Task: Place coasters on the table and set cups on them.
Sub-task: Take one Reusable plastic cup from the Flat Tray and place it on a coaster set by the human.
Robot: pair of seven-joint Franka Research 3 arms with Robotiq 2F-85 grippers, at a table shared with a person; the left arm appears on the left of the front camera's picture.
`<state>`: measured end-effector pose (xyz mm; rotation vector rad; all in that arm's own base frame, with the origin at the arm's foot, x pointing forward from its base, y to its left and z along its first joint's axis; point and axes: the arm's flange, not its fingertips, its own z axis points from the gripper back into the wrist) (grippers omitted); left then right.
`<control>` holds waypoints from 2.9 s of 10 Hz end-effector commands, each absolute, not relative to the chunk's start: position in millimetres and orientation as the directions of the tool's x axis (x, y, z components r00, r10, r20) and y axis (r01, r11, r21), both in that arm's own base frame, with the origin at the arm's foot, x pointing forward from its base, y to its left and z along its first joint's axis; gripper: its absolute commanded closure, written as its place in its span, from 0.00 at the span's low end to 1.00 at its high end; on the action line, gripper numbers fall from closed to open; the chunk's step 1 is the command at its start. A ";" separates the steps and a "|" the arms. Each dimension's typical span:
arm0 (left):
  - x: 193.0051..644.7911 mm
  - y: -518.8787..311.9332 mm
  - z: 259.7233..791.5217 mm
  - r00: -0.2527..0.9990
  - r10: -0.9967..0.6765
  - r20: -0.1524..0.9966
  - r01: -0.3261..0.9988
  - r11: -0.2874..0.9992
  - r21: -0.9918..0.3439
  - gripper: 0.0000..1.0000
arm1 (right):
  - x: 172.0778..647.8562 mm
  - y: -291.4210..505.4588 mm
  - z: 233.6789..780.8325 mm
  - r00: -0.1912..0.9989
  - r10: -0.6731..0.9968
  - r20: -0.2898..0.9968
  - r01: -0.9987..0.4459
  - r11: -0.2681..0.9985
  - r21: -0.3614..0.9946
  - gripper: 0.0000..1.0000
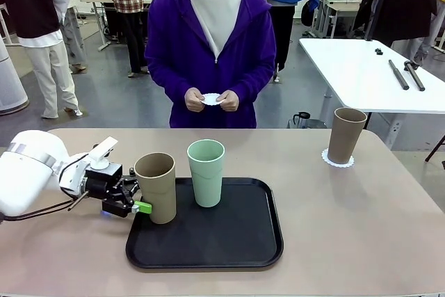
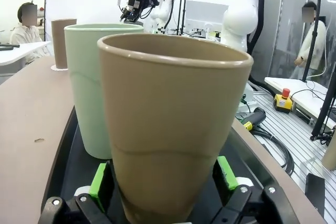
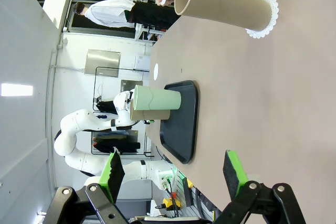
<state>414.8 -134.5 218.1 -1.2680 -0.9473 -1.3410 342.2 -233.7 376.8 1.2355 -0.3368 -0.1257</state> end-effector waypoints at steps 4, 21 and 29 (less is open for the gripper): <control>413.7 -147.3 218.4 0.012 -0.100 0.995 0.986 -0.165 -0.029 0.37 | 341.5 -233.3 376.9 0.943 -0.276 0.185 -0.089 0.326 0.941 0.00; 374.3 -107.1 458.7 0.081 -0.141 0.987 0.996 -0.036 -0.087 1.00 | 341.5 -233.3 376.9 0.943 -0.276 0.185 -0.089 0.326 0.941 0.00; 478.6 81.4 436.3 0.029 -0.041 0.999 0.942 0.335 -0.014 0.16 | 341.5 -233.3 376.9 0.943 -0.276 0.185 -0.089 0.326 0.941 0.00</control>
